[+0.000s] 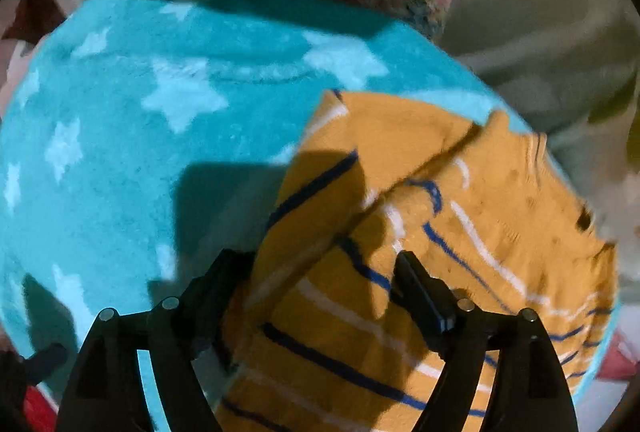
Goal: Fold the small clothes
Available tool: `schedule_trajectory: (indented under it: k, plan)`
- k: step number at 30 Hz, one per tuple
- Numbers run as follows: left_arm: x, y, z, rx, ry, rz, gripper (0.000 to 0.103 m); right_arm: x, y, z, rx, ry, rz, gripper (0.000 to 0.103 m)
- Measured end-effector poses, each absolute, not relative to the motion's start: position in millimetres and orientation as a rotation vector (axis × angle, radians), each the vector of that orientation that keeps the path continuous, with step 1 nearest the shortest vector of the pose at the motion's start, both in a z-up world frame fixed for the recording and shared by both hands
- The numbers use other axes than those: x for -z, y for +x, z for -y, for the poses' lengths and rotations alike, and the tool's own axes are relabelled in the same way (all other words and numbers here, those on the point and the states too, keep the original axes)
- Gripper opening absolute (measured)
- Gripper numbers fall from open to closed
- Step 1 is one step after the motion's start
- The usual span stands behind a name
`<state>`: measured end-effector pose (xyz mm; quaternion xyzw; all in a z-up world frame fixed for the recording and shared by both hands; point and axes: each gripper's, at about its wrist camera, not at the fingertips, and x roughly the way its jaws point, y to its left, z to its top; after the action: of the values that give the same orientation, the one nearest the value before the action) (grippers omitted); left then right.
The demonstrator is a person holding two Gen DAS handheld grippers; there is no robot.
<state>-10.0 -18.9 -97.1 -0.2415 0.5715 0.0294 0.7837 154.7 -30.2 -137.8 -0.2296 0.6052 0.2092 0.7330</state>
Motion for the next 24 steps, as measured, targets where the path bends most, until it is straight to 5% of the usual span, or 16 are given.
schedule_trajectory:
  k: [4, 7, 12, 14, 15, 24]
  plan:
    - [100.3, 3.4, 35.0, 0.013, -0.521, -1.201, 0.072, 130.8, 158.4, 38.0, -0.439, -0.510, -1.320, 0.037]
    - [105.0, 19.8, 52.6, 0.095, -0.523, -1.177, 0.072, 125.0, 163.1, 52.8, -0.467, -0.452, -1.325, 0.020]
    - [106.8, 42.4, 83.9, 0.123, -0.451, -1.143, 0.072, 117.5, 171.8, 75.9, -0.504, -0.313, -1.339, 0.017]
    - [104.9, 46.5, 87.5, 0.144, -0.484, -1.142, 0.038, 114.7, 173.8, 86.4, -0.526, -0.259, -1.340, 0.016]
    - [103.5, 49.3, 92.6, 0.180, -0.518, -1.152, 0.010, 112.2, 175.8, 92.9, -0.541, -0.219, -1.340, 0.016]
    - [45.1, 43.5, 159.4, 0.151, -0.527, -1.053, 0.008, 72.1, 186.2, 166.2, -0.682, 0.035, -1.275, 0.014]
